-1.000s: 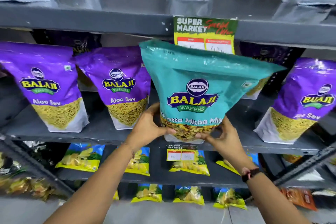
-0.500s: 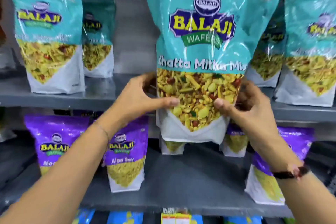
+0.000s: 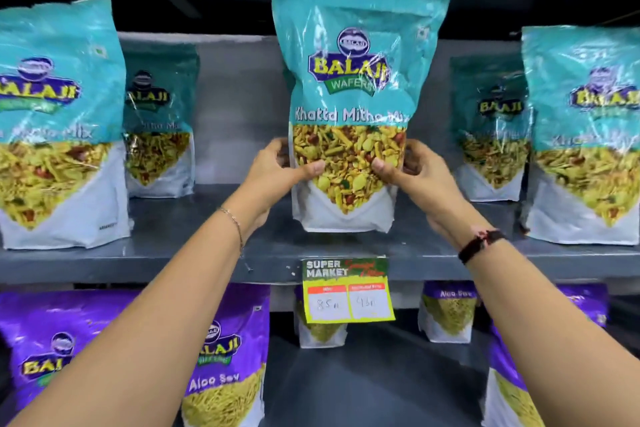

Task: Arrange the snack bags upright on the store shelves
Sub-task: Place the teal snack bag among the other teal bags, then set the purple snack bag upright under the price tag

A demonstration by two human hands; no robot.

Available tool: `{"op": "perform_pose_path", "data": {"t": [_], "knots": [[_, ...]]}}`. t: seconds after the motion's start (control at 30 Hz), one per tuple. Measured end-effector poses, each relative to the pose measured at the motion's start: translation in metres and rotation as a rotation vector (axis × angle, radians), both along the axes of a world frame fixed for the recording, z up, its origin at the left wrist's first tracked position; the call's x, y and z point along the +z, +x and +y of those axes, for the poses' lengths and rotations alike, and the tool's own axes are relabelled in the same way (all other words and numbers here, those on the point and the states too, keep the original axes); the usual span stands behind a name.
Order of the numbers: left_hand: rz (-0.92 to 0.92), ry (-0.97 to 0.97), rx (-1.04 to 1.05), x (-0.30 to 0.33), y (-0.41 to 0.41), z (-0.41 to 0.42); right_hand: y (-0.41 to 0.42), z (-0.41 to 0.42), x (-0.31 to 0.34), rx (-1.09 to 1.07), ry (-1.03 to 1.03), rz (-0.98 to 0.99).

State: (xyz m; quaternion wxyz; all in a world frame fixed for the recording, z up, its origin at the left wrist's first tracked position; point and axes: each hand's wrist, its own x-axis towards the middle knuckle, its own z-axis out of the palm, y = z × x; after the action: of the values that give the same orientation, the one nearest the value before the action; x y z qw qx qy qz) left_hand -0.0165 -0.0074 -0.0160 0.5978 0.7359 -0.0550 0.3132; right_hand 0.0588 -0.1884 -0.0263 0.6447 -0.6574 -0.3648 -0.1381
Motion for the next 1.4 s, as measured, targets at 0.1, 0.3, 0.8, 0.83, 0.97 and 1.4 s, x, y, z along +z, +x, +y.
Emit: {"op": "perform_pose_path", "data": {"t": [0.1,0.3,0.8,0.83,0.97,1.4], "knots": [[0.069,-0.015,0.017,-0.013,0.014,0.007,0.016,0.009,-0.014,-0.002,-0.042,0.030],[0.096,0.029,0.011,-0.023,0.021,0.013,0.019,0.012,-0.022,-0.060,-0.119,0.072],[-0.101,0.430,0.718,-0.251,-0.093,0.069,-0.089,0.065,-0.252,-0.174,-0.570,-0.483],[-0.014,0.402,0.711,-0.272,-0.095,0.078,-0.082,0.075,-0.267,-0.161,-0.621,-0.360],[0.418,0.204,0.643,-0.337,-0.088,0.111,-0.053,0.113,-0.309,-0.010,-0.688,0.107],[0.629,-0.014,0.230,-0.365,-0.058,0.154,-0.033,0.168,-0.354,0.138,-0.648,0.435]]}}
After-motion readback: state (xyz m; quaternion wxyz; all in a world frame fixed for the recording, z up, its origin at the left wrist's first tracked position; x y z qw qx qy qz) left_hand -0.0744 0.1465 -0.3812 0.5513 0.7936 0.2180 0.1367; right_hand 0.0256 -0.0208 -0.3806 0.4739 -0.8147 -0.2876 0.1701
